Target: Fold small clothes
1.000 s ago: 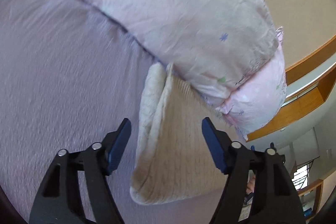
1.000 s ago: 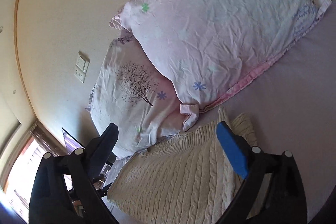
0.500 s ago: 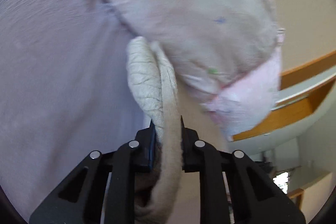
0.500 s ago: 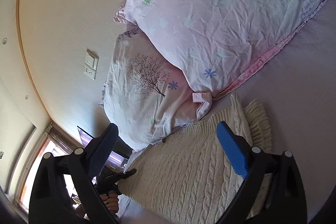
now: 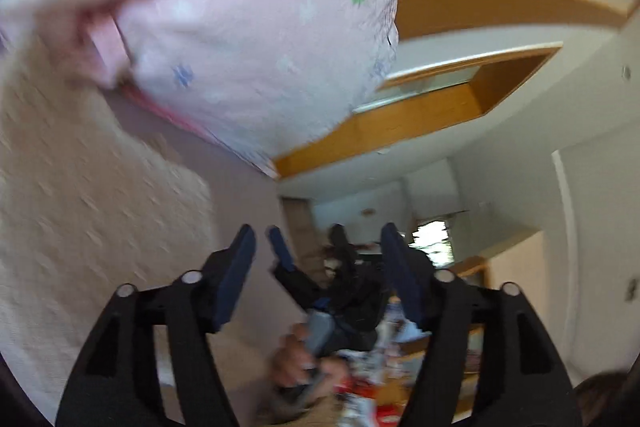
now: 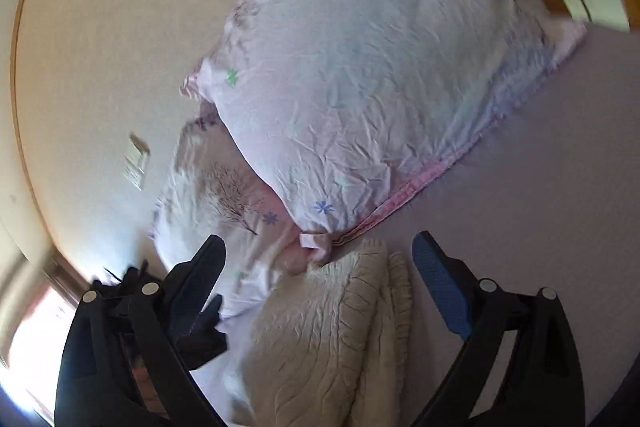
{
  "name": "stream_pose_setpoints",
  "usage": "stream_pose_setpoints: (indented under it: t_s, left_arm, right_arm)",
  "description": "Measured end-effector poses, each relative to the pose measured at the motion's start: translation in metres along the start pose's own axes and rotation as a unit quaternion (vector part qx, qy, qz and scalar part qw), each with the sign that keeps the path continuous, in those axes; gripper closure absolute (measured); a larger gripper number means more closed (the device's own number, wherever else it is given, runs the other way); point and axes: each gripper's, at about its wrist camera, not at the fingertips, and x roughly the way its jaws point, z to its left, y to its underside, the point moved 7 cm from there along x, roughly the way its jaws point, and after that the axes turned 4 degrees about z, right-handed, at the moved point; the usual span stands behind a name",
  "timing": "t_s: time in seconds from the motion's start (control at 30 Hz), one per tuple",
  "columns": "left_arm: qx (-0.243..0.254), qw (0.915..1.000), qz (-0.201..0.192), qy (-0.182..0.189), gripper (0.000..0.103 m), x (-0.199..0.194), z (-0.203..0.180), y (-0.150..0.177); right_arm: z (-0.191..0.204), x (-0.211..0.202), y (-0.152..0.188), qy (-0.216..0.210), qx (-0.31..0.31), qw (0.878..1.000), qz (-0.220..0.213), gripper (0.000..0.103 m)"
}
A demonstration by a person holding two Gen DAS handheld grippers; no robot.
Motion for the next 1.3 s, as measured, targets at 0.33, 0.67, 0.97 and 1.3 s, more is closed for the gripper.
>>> stream_pose_setpoints:
  t_s: [0.33,0.67,0.97,1.3]
  left_arm:
    - [0.001,0.951,0.037,-0.307,0.021,-0.063,0.103,0.024]
    - [0.01,0.9719,0.001,-0.235,0.065,-0.073,0.105,0.034]
    - [0.103,0.9103,-0.103,-0.387,0.033,-0.193,0.079,0.026]
    - [0.144,0.8872,-0.114,-0.423,0.01,-0.222,0.058,0.067]
  right_arm:
    - [-0.021,0.069,0.051,0.067,0.003,0.98,0.185,0.009]
    - [0.009,0.075,0.072,0.07,-0.041,0.979,0.185,0.067]
    - [0.066,0.108,0.093,0.115,-0.121,0.973,0.157,0.056]
    - [0.073,0.136,0.108,0.191,-0.193,0.946,0.174,0.092]
